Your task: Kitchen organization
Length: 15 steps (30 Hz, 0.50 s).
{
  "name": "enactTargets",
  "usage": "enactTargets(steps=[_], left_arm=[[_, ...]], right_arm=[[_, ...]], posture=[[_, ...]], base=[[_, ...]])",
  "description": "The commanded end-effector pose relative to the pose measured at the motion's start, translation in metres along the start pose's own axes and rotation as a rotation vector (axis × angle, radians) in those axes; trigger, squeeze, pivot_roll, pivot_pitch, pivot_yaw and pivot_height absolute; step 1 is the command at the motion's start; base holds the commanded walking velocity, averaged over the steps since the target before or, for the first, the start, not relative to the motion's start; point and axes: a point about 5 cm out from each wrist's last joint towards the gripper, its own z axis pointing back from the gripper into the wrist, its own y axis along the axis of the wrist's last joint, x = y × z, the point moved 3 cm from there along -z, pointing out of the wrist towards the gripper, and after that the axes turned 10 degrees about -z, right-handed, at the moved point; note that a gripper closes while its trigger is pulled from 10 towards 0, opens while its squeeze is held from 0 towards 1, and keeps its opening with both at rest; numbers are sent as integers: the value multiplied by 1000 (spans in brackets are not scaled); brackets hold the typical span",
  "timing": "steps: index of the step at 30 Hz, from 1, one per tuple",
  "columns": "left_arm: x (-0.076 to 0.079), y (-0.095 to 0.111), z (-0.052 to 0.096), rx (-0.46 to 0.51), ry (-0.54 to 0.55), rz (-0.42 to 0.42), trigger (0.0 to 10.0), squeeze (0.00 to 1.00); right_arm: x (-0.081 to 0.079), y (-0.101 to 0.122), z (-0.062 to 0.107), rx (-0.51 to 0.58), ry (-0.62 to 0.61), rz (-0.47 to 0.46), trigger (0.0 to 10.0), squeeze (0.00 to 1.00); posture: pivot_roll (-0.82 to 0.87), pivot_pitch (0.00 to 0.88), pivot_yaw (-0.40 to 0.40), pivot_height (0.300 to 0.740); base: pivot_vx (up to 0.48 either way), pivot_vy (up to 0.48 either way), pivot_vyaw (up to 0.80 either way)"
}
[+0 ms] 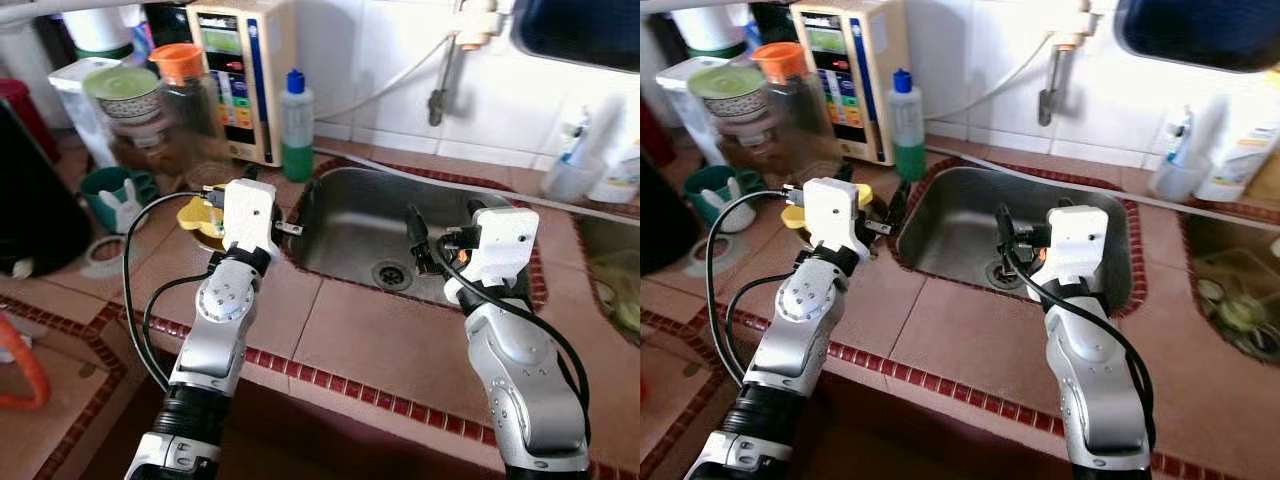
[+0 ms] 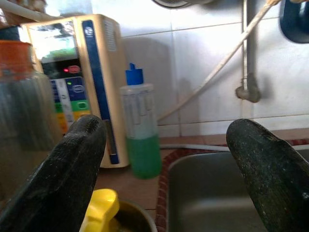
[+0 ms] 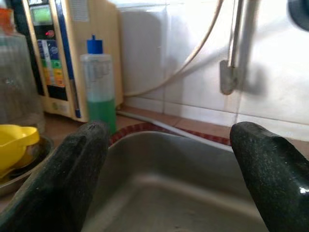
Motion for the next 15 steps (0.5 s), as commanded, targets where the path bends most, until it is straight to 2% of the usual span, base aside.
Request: enactTargets(steps=[1, 2, 7, 15], left_arm=[[2, 7, -2, 27, -10, -23, 10000, 0], [2, 7, -2, 29, -12, -27, 10000, 0], [2, 7, -1, 28, -20, -41, 10000, 0], [-17, -9, 15, -25, 20, -120, 10000, 0]], right_arm=[[2, 4, -1, 17, -17, -3, 10000, 0], [3, 4, -1, 18, -18, -3, 10000, 0], [6, 5, -2, 22, -32, -9, 10000, 0], [10, 2, 4, 0, -32, 7, 10000, 0]], posture=[[64, 0, 26, 740], [64, 0, 26, 740], [68, 0, 24, 740], [79, 0, 14, 740]], base=[[0, 0, 688], [0, 0, 594], [0, 0, 0], [0, 0, 0]])
